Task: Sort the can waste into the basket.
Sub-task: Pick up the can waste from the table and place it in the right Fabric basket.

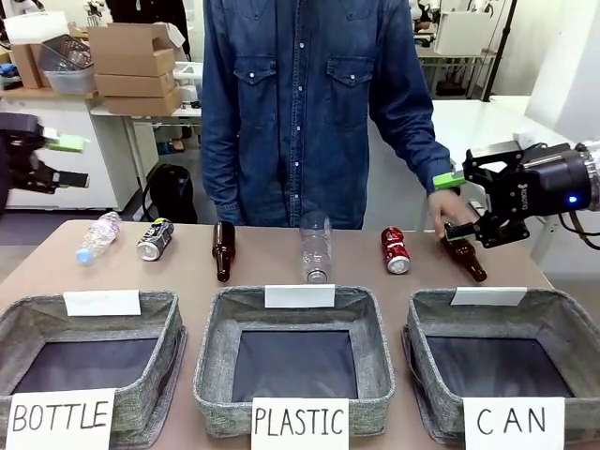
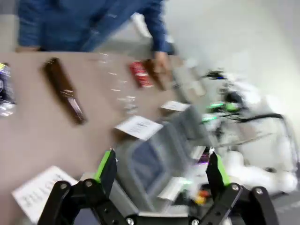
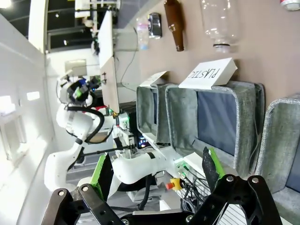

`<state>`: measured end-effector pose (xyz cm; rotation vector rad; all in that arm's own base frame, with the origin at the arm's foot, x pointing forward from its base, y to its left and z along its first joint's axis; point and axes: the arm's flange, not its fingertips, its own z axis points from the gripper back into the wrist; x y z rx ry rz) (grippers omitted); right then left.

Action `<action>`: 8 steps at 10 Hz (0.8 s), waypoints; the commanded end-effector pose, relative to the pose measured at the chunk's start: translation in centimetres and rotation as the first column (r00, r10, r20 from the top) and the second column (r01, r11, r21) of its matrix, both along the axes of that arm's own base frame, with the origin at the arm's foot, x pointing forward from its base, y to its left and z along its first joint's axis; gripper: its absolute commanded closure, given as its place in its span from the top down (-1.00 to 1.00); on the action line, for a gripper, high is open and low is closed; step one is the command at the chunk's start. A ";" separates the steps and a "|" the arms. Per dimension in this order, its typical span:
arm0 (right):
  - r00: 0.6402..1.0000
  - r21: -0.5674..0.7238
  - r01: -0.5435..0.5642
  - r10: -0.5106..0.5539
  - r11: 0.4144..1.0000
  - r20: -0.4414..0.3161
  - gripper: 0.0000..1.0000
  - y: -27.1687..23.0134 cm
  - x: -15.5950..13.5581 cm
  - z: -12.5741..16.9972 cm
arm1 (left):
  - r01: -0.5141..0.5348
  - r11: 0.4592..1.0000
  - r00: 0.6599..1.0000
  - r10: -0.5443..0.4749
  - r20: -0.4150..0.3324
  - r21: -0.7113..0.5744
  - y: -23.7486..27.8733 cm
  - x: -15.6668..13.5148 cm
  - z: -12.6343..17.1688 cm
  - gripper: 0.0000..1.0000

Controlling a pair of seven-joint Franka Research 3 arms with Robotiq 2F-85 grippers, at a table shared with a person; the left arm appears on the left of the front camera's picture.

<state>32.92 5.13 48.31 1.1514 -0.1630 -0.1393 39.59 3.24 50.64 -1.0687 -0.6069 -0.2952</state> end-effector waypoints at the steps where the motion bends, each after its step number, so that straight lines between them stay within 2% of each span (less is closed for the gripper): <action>1: 1.000 0.026 0.011 -0.011 1.000 -0.007 1.00 0.3 0.2 0.3 | -0.072 0.891 0.992 0.112 -0.064 0.448 -2.8 5.8 -1.7 1.00; 2: 1.000 0.026 0.011 -0.011 1.000 -0.007 1.00 0.3 0.2 0.3 | -0.043 0.774 0.975 0.171 -0.143 0.632 -4.6 7.6 -2.5 1.00; 3: 1.000 0.026 0.011 -0.011 1.000 -0.007 1.00 0.3 0.2 0.3 | -0.082 0.717 0.967 0.226 -0.120 0.692 -5.8 8.8 -2.6 1.00; 4: 1.000 0.026 0.011 -0.011 1.000 -0.007 1.00 0.3 0.2 0.3 | -0.256 0.814 0.959 0.280 0.034 0.522 -6.5 9.5 -1.1 1.00; 5: 1.000 0.026 0.011 -0.011 1.000 -0.007 1.00 0.3 0.2 0.3 | -0.105 0.880 0.994 0.109 0.019 0.464 -5.2 7.7 -2.2 1.00; 6: 1.000 0.026 0.011 -0.011 1.000 -0.007 1.00 0.3 0.2 0.3 | -0.105 0.880 0.994 0.109 0.019 0.464 -5.2 7.7 -2.2 1.00; 7: 1.000 0.026 0.011 -0.011 1.000 -0.007 1.00 0.3 0.2 0.3 | -0.180 0.833 0.982 0.183 0.045 0.523 -7.0 9.4 -2.6 1.00; 8: 1.000 0.026 0.011 -0.011 1.000 -0.007 1.00 0.3 0.2 0.3 | -0.148 0.788 0.988 0.146 0.052 0.598 -7.2 9.2 -2.9 1.00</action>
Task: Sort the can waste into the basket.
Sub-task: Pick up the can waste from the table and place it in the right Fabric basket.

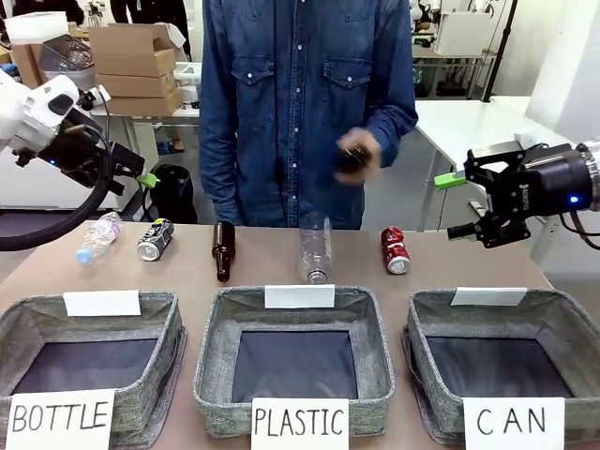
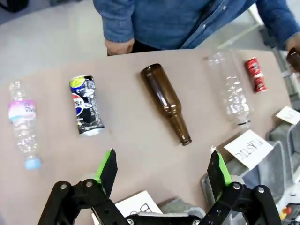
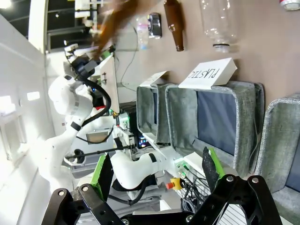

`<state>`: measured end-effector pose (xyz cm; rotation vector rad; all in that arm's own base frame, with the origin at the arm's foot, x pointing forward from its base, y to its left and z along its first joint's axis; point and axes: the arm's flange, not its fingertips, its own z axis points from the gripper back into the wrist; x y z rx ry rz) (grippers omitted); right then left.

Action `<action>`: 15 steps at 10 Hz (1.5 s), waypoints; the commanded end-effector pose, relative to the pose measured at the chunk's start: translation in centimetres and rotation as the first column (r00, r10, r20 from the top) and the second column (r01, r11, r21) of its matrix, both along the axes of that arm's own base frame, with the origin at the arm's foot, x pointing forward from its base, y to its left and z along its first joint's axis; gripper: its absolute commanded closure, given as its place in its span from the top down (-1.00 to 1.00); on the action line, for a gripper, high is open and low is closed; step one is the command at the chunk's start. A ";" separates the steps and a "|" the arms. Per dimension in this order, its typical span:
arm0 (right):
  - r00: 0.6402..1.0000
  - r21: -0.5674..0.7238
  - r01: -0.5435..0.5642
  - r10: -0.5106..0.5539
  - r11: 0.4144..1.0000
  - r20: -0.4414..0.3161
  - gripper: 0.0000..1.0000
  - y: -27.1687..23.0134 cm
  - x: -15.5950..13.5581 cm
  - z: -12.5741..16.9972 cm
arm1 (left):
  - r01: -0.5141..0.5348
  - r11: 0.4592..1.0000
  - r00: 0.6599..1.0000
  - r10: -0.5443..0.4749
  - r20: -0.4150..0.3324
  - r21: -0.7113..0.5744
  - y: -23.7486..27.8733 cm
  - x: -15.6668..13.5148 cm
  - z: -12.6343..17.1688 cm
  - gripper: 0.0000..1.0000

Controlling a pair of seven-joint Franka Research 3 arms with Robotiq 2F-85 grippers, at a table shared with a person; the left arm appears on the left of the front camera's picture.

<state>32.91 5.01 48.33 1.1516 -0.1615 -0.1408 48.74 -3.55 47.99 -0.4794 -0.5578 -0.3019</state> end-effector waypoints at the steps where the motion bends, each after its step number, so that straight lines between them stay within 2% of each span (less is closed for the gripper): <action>1: 1.000 0.025 0.010 -0.010 1.000 -0.005 1.00 0.4 0.3 0.3 | -0.031 0.995 0.997 0.038 -0.064 0.093 0.0 1.9 -0.6 1.00; 2: 1.000 0.025 0.010 -0.010 1.000 -0.005 1.00 0.4 0.3 0.3 | 0.026 0.994 0.990 -0.011 -0.144 0.103 0.2 4.3 -1.0 1.00; 3: 1.000 0.025 0.010 -0.010 1.000 -0.005 1.00 0.4 0.3 0.3 | 0.125 0.989 0.971 -0.105 -0.216 0.080 -0.1 6.4 -1.3 1.00; 4: 1.000 0.025 0.010 -0.010 1.000 -0.005 1.00 0.4 0.3 0.3 | 0.157 0.986 0.958 -0.139 -0.249 0.052 -0.1 7.4 -1.1 1.00; 5: 1.000 0.025 0.010 -0.010 1.000 -0.005 1.00 0.4 0.3 0.3 | 0.281 0.960 0.930 -0.269 -0.250 0.011 1.2 6.0 0.4 1.00; 7: 1.000 0.025 0.010 -0.010 1.000 -0.005 1.00 0.4 0.3 0.3 | 0.387 0.920 0.902 -0.392 -0.183 -0.066 7.7 -0.9 3.8 1.00; 9: 1.000 0.025 0.010 -0.010 1.000 -0.005 1.00 0.4 0.3 0.3 | 0.430 0.885 0.895 -0.443 -0.041 -0.178 12.8 -7.7 4.6 1.00; 10: 1.000 0.025 0.010 -0.010 1.000 -0.005 1.00 0.4 0.3 0.3 | 0.492 0.832 0.863 -0.504 0.022 -0.257 13.8 -8.9 4.2 1.00; 11: 1.000 0.025 0.010 -0.010 1.000 -0.005 1.00 0.4 0.3 0.3 | 0.459 0.843 0.877 -0.481 -0.012 -0.281 13.5 -7.3 3.0 1.00; 12: 1.000 0.025 0.010 -0.010 1.000 -0.005 1.00 0.4 0.3 0.3 | 0.466 0.831 0.863 -0.503 -0.051 -0.304 12.8 -5.4 2.5 1.00; 13: 1.000 0.025 0.010 -0.010 1.000 -0.005 1.00 0.4 0.3 0.3 | 0.469 0.823 0.860 -0.509 -0.048 -0.320 13.2 -4.9 3.2 1.00; 14: 1.000 0.025 0.010 -0.010 1.000 -0.005 1.00 0.4 0.3 0.3 | 0.347 0.897 0.925 -0.376 -0.060 -0.273 15.8 -5.6 4.4 1.00; 15: 1.000 0.025 0.010 -0.010 1.000 -0.005 1.00 0.4 0.3 0.3 | 0.335 0.905 0.925 -0.368 -0.090 -0.262 21.3 -7.0 5.5 1.00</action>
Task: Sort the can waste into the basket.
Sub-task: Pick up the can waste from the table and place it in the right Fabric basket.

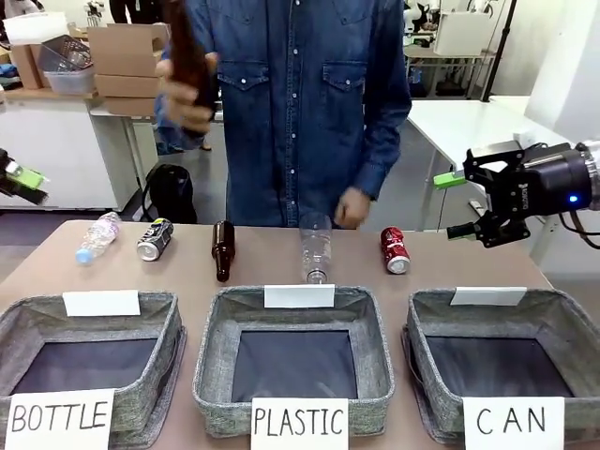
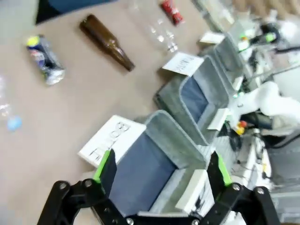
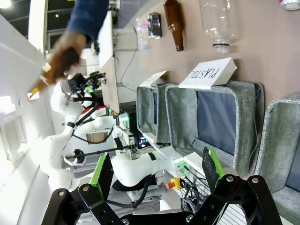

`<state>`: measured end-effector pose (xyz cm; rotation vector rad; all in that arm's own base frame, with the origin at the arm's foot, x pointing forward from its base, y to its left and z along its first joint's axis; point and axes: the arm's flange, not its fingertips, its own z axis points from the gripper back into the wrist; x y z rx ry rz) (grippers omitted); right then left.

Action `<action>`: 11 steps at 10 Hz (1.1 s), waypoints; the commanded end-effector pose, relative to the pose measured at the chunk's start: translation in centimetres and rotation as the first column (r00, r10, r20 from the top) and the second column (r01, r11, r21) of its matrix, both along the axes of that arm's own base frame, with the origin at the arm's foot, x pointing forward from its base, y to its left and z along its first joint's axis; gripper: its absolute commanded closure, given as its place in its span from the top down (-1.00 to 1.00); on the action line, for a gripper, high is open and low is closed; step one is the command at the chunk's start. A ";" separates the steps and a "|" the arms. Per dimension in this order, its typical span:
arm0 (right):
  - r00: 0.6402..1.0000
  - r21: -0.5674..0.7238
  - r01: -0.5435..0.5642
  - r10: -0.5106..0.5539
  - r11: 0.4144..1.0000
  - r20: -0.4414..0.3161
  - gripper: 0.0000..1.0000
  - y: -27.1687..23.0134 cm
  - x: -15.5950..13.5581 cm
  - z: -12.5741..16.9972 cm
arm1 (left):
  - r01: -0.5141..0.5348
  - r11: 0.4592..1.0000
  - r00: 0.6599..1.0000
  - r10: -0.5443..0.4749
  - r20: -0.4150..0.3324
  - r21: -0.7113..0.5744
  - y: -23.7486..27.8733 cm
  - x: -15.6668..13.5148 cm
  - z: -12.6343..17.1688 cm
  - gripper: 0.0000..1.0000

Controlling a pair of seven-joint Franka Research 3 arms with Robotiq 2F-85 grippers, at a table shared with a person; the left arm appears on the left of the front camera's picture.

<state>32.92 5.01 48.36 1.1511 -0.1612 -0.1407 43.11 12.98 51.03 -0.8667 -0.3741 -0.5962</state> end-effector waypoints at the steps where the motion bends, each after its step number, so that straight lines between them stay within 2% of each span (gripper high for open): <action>1: 1.000 0.026 0.010 -0.010 1.000 -0.005 1.00 0.4 0.2 0.2 | -0.058 0.998 0.997 0.058 -0.051 -0.009 9.2 -2.9 2.9 1.00; 2: 1.000 0.026 0.010 -0.010 1.000 -0.005 1.00 0.4 0.2 0.2 | -0.117 0.990 0.990 0.110 -0.084 -0.077 12.2 -4.6 3.0 1.00; 4: 1.000 0.026 0.010 -0.010 1.000 -0.005 1.00 0.4 0.2 0.2 | -0.154 0.964 0.987 0.138 -0.086 -0.218 15.9 -7.2 2.2 1.00; 5: 1.000 0.026 0.010 -0.010 1.000 -0.005 1.00 0.4 0.2 0.2 | -0.177 0.957 0.984 0.165 -0.071 -0.228 18.3 -0.3 -9.9 1.00; 8: 1.000 0.026 0.010 -0.010 1.000 -0.005 1.00 0.4 0.2 0.2 | -0.245 0.955 0.967 0.229 -0.107 -0.169 17.7 0.1 -9.4 1.00; 9: 1.000 0.026 0.010 -0.010 1.000 -0.005 1.00 0.4 0.2 0.2 | -0.249 0.959 0.965 0.234 -0.118 -0.136 17.3 0.2 -9.2 1.00; 11: 1.000 0.026 0.010 -0.010 1.000 -0.005 1.00 0.4 0.2 0.2 | -0.220 0.964 0.972 0.205 -0.112 -0.147 17.3 0.2 -9.4 1.00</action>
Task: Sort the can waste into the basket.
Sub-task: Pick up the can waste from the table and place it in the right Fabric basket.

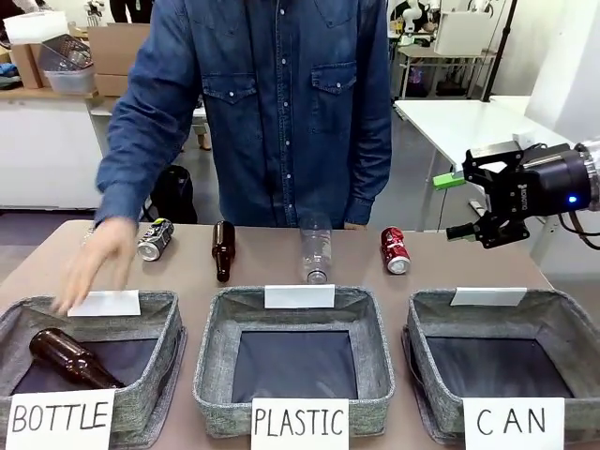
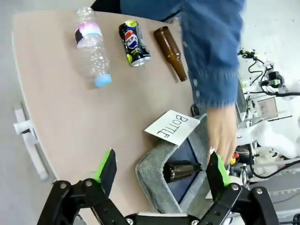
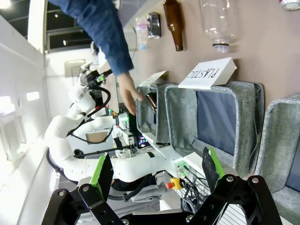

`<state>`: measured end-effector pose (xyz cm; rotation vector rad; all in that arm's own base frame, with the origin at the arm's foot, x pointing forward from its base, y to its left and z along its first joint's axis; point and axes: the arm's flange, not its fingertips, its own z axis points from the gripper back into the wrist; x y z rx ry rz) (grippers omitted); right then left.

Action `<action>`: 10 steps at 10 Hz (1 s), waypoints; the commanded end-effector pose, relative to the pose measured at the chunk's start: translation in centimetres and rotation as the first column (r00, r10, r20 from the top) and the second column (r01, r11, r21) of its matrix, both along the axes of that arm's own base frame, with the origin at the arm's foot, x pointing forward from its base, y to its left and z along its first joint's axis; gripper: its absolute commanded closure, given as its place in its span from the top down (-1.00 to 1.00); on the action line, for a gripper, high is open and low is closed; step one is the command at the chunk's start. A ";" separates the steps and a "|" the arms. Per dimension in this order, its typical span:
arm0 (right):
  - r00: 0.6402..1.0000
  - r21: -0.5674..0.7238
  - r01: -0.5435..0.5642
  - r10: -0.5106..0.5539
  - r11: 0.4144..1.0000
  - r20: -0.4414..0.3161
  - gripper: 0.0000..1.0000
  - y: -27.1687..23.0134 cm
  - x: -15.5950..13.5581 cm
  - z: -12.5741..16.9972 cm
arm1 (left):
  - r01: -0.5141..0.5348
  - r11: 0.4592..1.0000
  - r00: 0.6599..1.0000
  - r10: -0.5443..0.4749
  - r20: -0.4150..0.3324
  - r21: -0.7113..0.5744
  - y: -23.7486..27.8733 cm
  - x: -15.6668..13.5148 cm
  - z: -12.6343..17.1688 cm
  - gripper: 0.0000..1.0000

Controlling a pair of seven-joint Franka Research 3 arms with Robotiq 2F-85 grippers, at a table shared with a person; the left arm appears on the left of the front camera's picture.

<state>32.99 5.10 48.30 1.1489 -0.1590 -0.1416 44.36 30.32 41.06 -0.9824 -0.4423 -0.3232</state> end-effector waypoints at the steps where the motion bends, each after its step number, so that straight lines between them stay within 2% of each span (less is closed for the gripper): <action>1: 1.000 0.028 0.011 -0.011 1.000 -0.003 1.00 0.3 0.2 0.3 | 0.012 1.000 1.000 -0.012 0.012 -0.022 -3.1 -2.7 6.3 1.00; 2: 1.000 0.028 0.011 -0.011 1.000 -0.003 1.00 0.3 0.2 0.3 | 0.016 0.999 0.998 -0.014 0.054 -0.032 -7.9 -5.1 13.7 1.00; 4: 1.000 0.028 0.011 -0.011 1.000 -0.003 1.00 0.3 0.2 0.3 | 0.057 0.998 0.992 -0.056 0.112 -0.008 -11.7 -5.5 14.8 1.00; 5: 1.000 0.028 0.011 -0.011 1.000 -0.003 1.00 0.3 0.2 0.3 | 0.063 0.998 0.992 -0.065 0.109 0.023 -14.5 -4.8 15.3 1.00; 6: 1.000 0.028 0.011 -0.011 1.000 -0.003 1.00 0.3 0.2 0.3 | 0.036 0.996 0.997 -0.041 0.065 0.087 -17.4 -3.1 15.3 1.00; 7: 1.000 0.028 0.011 -0.011 1.000 -0.003 1.00 0.3 0.2 0.3 | -0.027 0.983 1.000 0.024 0.020 0.183 -20.2 -0.4 15.0 1.00; 10: 1.000 0.028 0.011 -0.011 1.000 -0.003 1.00 0.3 0.2 0.3 | -0.053 0.908 0.989 0.106 -0.105 0.417 -28.8 8.6 12.1 1.00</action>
